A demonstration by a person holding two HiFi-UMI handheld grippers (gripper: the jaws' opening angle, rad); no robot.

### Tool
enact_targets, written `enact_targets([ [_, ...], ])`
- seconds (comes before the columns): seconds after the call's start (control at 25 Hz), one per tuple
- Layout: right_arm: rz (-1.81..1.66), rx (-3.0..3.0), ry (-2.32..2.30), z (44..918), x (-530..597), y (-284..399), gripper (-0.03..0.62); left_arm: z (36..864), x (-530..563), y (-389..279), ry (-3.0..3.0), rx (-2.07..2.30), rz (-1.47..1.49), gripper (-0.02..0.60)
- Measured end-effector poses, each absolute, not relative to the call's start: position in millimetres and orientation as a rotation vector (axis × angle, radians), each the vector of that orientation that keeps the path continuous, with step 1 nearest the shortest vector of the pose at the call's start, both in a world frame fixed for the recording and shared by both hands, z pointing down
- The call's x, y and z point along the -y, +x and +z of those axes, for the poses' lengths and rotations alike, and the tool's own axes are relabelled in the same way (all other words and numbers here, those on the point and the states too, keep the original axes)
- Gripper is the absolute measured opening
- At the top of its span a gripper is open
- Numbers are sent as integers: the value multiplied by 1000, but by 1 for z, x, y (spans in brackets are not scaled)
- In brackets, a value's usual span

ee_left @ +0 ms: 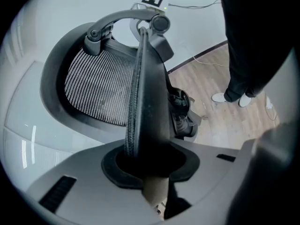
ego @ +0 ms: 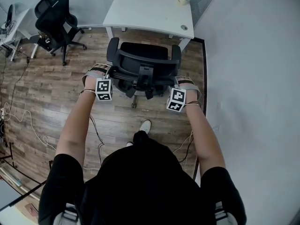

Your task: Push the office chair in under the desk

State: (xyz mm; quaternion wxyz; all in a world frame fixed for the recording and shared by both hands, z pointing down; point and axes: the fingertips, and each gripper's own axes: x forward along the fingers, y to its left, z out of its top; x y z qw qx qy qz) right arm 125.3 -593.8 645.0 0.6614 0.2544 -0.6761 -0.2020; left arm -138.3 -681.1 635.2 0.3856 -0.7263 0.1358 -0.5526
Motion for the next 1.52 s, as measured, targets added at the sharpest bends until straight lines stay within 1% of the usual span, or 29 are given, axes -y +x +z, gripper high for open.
enact_targets([
  [0.2, -471, 1523, 586, 645, 594, 126, 87, 638, 680, -139, -1859, -346, -1413, 84],
  [0.68, -465, 1521, 579, 639, 628, 137, 87, 634, 715, -127, -1851, -349, -1436, 84],
  [0.96, -469, 1514, 583, 642, 629, 138, 87, 637, 714, -125, -1859, -346, -1437, 84],
  [1.2, -460, 1514, 591, 639, 643, 138, 87, 633, 733, -124, -1849, -336, -1422, 84],
  [1.52, -427, 1505, 598, 641, 689, 137, 87, 636, 784, -124, -1867, -306, -1402, 83],
])
